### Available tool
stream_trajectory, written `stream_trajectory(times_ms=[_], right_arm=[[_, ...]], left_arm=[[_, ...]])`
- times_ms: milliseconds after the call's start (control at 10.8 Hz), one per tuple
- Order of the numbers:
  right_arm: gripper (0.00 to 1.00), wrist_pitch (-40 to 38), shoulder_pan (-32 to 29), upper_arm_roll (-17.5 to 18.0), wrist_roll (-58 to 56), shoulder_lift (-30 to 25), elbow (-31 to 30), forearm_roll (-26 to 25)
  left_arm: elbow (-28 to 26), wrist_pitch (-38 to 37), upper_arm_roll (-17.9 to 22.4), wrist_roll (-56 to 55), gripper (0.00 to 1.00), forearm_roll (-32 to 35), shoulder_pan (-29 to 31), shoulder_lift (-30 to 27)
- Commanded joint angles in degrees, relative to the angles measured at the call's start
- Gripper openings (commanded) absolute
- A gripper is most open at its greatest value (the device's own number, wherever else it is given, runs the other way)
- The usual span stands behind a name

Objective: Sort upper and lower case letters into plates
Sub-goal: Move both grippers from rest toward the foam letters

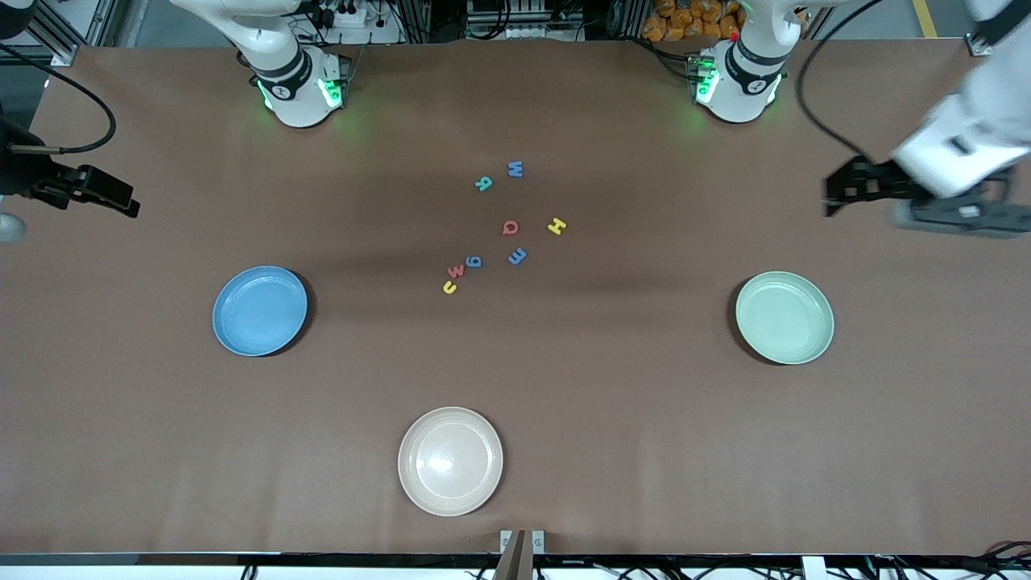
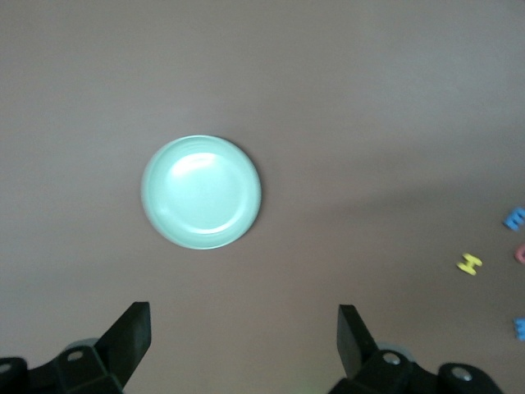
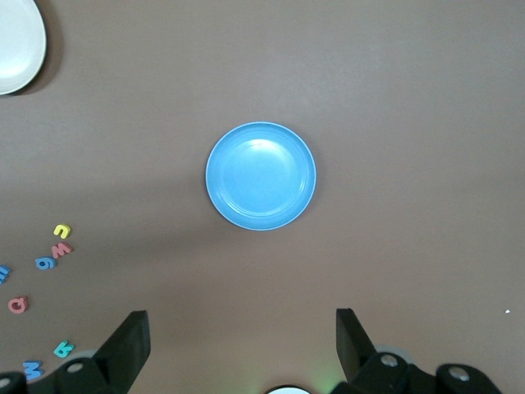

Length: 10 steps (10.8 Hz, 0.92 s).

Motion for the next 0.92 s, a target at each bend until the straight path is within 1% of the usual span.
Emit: stream_trajectory(times_ms=[0,92,277,370,462,554,739,831], right_arm=[[1.00,3.16,1.46,0.04,6.29,1.97,-0.30,2.91],[1.00,3.53,1.81,0.04,10.85,3.37,-0.30,5.11],[1.00,4.84,4.35,0.04,15.37,7.15,-0.30,7.31],[1.00,6.50,5.58,0.04,18.69,8.82,-0.30,8.81],[1.00,8.43,7.77,0.04,23.07,10.66,-0.39,8.73],[1.00,10.45,9.44,0.04,25.81,12.51,-0.65,8.47],[1.00,12.75,12.52,0.04,29.87,15.76,-2.13,8.47],[1.00,15.72,13.32,0.13,32.06,17.08,-4.06,8.99]], left_arm=[[-6.73,6.66,-5.99,-1.03,1.00,-1.27,-1.84,-0.58],[-9.20,9.48,-9.67,-2.52,1.00,-1.27,-2.20,-0.49],[-15.34,16.76,-16.09,-5.33,1.00,-1.27,-3.43,-0.23],[-17.55,19.84,-18.91,-7.52,1.00,-1.27,-4.13,0.99],[-19.66,22.83,-21.20,-10.67,1.00,-1.18,-4.83,2.40],[-22.12,26.61,-22.79,-13.23,1.00,-0.66,-5.80,3.63],[-27.04,33.03,-23.77,-14.22,1.00,-0.65,-7.47,5.39],[-29.15,35.41,-23.77,-15.70,1.00,-0.65,-8.69,6.36]])
